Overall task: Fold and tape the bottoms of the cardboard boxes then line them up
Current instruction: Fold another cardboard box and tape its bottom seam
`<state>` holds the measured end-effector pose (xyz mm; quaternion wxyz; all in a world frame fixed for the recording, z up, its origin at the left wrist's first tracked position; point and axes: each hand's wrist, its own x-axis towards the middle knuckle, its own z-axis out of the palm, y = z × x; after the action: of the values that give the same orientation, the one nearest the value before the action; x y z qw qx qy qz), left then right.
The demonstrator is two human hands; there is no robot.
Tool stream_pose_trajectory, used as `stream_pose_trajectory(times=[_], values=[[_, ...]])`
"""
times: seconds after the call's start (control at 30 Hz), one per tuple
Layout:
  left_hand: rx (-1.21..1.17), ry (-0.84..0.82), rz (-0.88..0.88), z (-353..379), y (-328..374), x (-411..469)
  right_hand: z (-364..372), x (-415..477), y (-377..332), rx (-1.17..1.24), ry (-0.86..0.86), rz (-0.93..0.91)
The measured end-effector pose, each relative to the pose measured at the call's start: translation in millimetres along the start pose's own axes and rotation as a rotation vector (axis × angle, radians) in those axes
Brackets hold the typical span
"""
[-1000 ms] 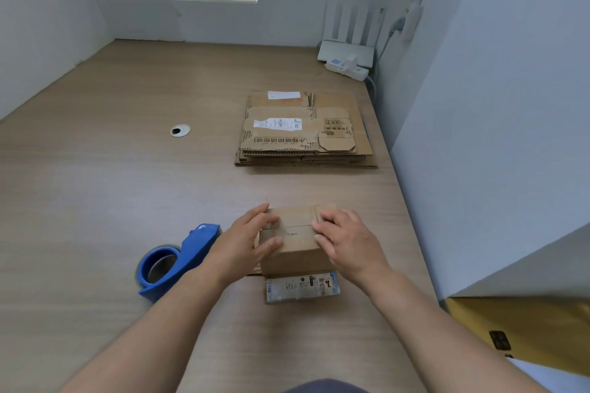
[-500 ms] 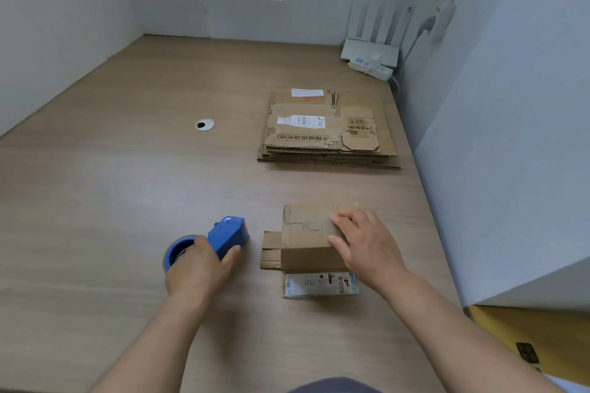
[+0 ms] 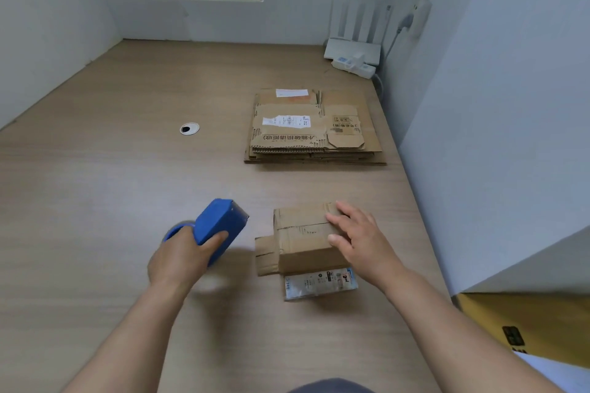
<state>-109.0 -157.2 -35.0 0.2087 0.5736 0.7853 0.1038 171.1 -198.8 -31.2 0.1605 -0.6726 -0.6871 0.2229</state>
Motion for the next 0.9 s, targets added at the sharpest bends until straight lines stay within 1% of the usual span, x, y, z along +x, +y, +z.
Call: stream_pose_trajectory(times=[0.07, 0.17, 0.23, 0.3, 0.37, 0.43, 0.47, 0.57, 0.63, 0.7, 0.83, 0.9], values=[[-0.123, 0.004, 0.142, -17, 15, -9, -3, 2, 0, -0.040, -0.006, -0.013], [-0.231, -0.075, 0.378, -37, 39, -29, -5, 4, -1, -0.075, -0.016, -0.023], [-0.192, -0.134, 0.463, -38, 51, -38, -7, 4, -1, -0.081, -0.024, -0.024], [-0.019, -0.181, 0.521, -28, 60, -41, -8, 5, 0, -0.075, -0.024, -0.021], [0.141, -0.194, 0.535, -20, 65, -39, -8, 5, 0, -0.044, -0.031, -0.019], [0.204, -0.202, 0.516, -17, 70, -33, -8, 4, 3, 0.012, -0.024, -0.019], [0.224, -0.209, 0.509, -17, 70, -30, -8, 4, 3, 0.066, -0.013, -0.012], [0.284, -0.245, 0.503, -18, 75, -24, -13, 4, 6, 0.342, 0.013, 0.072], [0.290, -0.262, 0.492, -18, 78, -21, -13, 6, 6, 0.442, 0.003, 0.106], [0.333, -0.274, 0.504, -20, 82, -18, -12, 11, 5, 0.471, 0.008, 0.131], [0.473, -0.267, 0.593, -21, 91, -14, -9, 22, -1, 0.411, 0.036, 0.132], [0.505, -0.273, 0.612, -22, 94, -13, -8, 23, 0, 0.424, 0.057, 0.140]])
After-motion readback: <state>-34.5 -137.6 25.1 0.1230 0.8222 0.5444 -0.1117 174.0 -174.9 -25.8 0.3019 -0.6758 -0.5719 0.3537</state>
